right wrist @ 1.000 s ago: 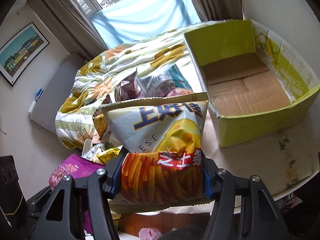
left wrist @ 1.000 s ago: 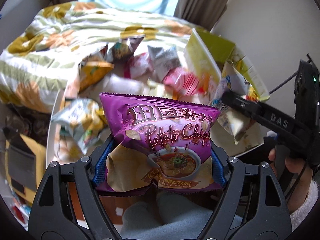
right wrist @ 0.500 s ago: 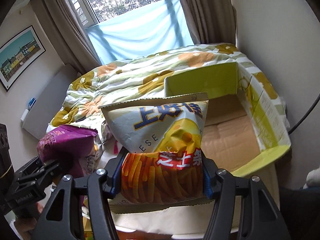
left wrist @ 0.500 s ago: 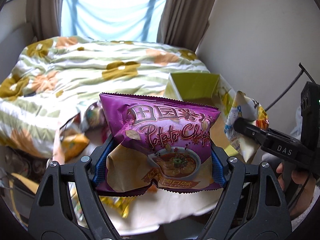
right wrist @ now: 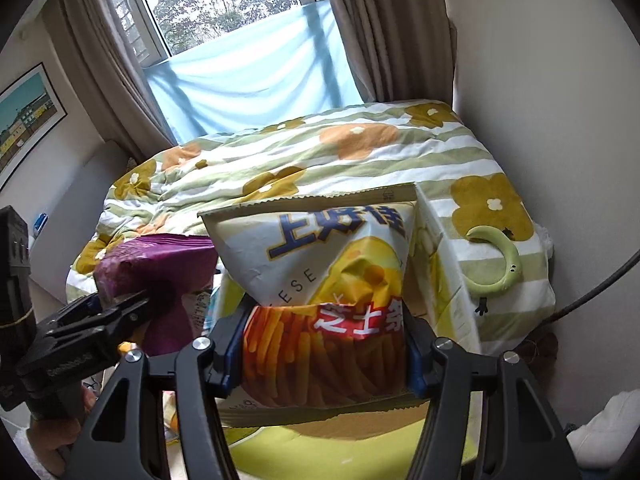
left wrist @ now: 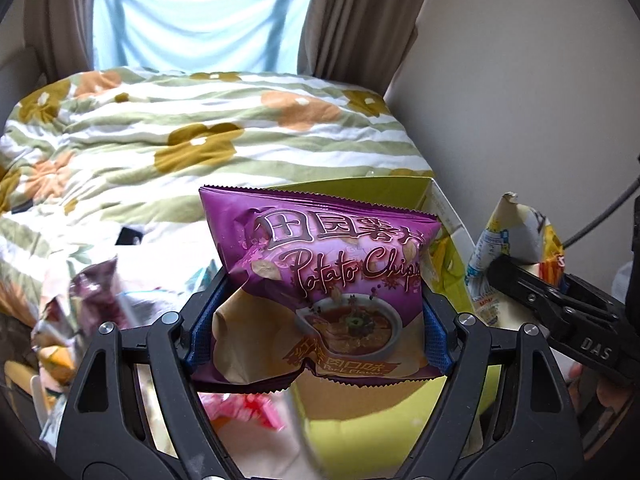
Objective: Organize snacks
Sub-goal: 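Carry both held bags over the yellow-green box, then open both grippers to drop the bags into the box, then grasp the grey-green corn snack bag with the left gripper while the right grasps the gold bag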
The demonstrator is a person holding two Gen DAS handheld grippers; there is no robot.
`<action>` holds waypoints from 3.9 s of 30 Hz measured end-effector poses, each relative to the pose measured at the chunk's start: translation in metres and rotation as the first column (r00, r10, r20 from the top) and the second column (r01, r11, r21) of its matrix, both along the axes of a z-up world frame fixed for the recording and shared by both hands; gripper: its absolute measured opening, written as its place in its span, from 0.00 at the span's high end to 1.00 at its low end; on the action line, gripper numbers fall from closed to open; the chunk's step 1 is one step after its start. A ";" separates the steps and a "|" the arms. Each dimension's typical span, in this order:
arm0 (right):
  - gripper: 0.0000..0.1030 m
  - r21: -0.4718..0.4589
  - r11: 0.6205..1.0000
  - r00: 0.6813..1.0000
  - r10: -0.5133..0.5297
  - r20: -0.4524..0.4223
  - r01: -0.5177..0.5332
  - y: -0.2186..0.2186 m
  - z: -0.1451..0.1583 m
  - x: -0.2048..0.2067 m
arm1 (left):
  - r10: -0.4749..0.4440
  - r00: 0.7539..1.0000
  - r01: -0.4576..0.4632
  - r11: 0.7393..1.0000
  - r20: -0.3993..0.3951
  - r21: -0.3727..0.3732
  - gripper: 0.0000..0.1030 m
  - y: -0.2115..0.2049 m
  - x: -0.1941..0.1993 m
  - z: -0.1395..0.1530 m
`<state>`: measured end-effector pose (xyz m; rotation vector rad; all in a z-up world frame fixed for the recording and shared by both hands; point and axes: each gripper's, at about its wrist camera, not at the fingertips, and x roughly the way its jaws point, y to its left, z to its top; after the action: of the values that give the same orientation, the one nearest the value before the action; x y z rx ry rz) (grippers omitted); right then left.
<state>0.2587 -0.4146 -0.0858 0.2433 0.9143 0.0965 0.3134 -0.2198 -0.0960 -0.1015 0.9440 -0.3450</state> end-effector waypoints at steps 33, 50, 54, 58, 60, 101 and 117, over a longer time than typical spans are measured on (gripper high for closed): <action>0.44 -0.060 0.998 0.994 0.026 -0.109 -0.033 -0.024 -0.046 0.075 | -0.032 0.995 0.045 0.989 -0.089 0.142 0.05 -0.019 0.017 -0.039; 0.02 -0.059 0.995 0.984 0.071 -0.162 -0.081 -0.019 -0.092 0.091 | 0.021 0.995 -0.008 0.992 -0.097 0.128 0.05 -0.002 0.011 -0.047; 0.02 -0.073 0.993 0.985 0.079 -0.151 -0.090 -0.024 -0.082 0.077 | 0.030 0.997 -0.018 0.990 -0.078 0.142 0.05 -0.006 0.008 -0.042; 0.02 -0.046 0.996 0.991 0.076 -0.107 -0.081 -0.033 -0.062 0.065 | 0.037 0.998 -0.030 0.989 -0.042 0.146 0.05 -0.010 0.000 -0.027; 0.02 -0.060 0.995 0.994 0.071 -0.089 -0.077 -0.034 -0.050 0.058 | 0.044 0.999 -0.040 0.988 -0.026 0.150 0.05 -0.012 -0.006 -0.017; 0.02 -0.013 0.998 0.982 0.058 0.182 -0.057 0.127 0.037 -0.182 | 0.206 0.966 -0.218 0.974 0.159 0.061 0.05 0.218 -0.240 0.061; 0.02 0.082 0.978 0.981 0.189 0.037 -0.192 0.261 -0.034 -0.185 | 0.328 0.938 -0.331 0.944 -0.114 -0.003 0.05 0.352 -0.247 -0.044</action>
<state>0.0740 -0.1540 -0.1196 0.2324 0.9044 0.3162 0.0662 0.1318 -0.1396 -0.2990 1.0151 -0.0391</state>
